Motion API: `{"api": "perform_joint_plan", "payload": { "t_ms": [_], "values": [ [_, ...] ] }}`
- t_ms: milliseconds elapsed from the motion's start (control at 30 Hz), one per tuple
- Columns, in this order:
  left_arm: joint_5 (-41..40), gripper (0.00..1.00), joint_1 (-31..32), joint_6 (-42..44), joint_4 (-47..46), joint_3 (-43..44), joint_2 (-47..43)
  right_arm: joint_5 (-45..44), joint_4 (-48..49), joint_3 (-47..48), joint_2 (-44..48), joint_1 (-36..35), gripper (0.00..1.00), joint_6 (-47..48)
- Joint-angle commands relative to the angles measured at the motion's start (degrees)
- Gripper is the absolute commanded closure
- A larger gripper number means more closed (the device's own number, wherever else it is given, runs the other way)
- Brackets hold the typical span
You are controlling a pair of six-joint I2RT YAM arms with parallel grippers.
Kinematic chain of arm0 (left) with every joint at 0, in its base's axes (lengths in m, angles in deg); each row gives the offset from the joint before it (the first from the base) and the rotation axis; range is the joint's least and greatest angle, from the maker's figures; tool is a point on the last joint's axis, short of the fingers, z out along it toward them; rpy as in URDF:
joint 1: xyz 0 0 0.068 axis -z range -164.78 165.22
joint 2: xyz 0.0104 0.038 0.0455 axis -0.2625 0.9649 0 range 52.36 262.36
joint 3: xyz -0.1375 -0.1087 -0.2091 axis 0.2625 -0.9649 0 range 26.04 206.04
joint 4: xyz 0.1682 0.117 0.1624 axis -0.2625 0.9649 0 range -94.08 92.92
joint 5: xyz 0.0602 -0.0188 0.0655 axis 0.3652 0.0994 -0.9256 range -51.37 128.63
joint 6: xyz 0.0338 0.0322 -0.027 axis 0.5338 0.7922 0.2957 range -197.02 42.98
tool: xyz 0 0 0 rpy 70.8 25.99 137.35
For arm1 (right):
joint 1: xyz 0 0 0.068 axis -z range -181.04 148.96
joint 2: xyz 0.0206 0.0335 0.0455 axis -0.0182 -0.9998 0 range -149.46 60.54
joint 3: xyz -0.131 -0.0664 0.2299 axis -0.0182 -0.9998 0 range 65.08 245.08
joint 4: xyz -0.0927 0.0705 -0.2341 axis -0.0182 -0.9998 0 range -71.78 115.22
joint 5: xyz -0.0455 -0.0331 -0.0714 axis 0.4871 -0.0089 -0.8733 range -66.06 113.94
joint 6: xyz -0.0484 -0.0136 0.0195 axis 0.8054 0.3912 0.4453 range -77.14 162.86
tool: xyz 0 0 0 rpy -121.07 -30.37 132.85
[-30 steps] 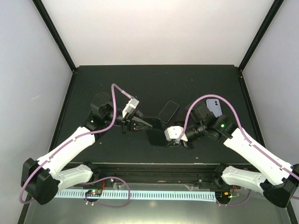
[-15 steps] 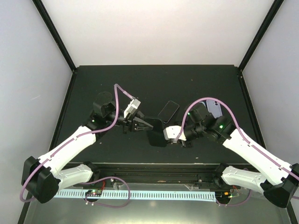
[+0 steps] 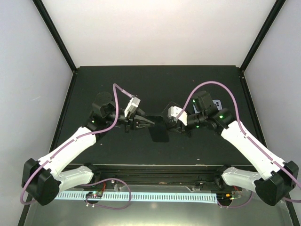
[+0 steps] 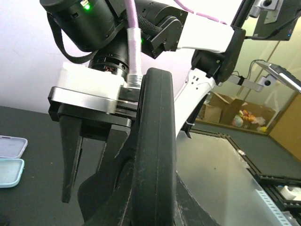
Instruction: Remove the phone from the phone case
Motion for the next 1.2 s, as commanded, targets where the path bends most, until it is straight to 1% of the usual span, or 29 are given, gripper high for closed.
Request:
{"api": "perform_joint_plan", "payload": {
  "t_ms": [0,67,167,233,367,567,667,767,900,1067,1167],
  "values": [
    [10.2,0.98,3.2,-1.6,2.2,1.8,-1.5,-1.2,15.0,3.8,-2.3,2.8,0.77,-7.5],
    [9.9,0.98,3.4,-1.4,2.5,1.7,-1.6,0.5,14.3,5.2,-3.0,2.8,0.75,-8.2],
    [8.3,0.98,3.4,0.0,3.8,1.8,-1.8,5.5,12.7,6.9,-2.1,2.7,0.64,-8.6],
    [6.6,0.98,3.4,1.4,6.0,2.1,-1.8,7.7,13.2,6.8,-0.5,2.8,0.60,-9.4],
    [3.0,0.98,3.2,2.4,8.2,2.5,-0.9,8.1,15.5,6.3,3.2,2.8,0.58,-12.6],
    [-0.6,0.98,2.0,1.9,10.5,3.8,1.9,7.8,15.0,9.3,3.1,2.8,0.58,-16.9],
    [-2.0,0.99,0.9,1.7,11.8,4.3,2.9,9.1,14.6,10.3,3.0,2.8,0.58,-17.9],
    [-2.1,0.98,0.4,0.7,10.6,4.1,3.1,9.6,16.0,10.1,2.8,2.8,0.59,-19.6],
    [-3.6,0.99,-0.3,0.3,10.0,3.7,2.2,9.1,18.4,7.1,2.2,2.8,0.66,-21.2],
    [-8.3,0.99,-2.2,-1.2,8.3,2.5,0.9,10.7,19.7,2.6,0.7,2.8,0.89,-22.3],
    [-15.3,0.98,-4.1,-3.2,8.0,1.7,1.4,12.2,20.7,0.6,-0.4,2.8,0.98,-24.2]
  ]
}}
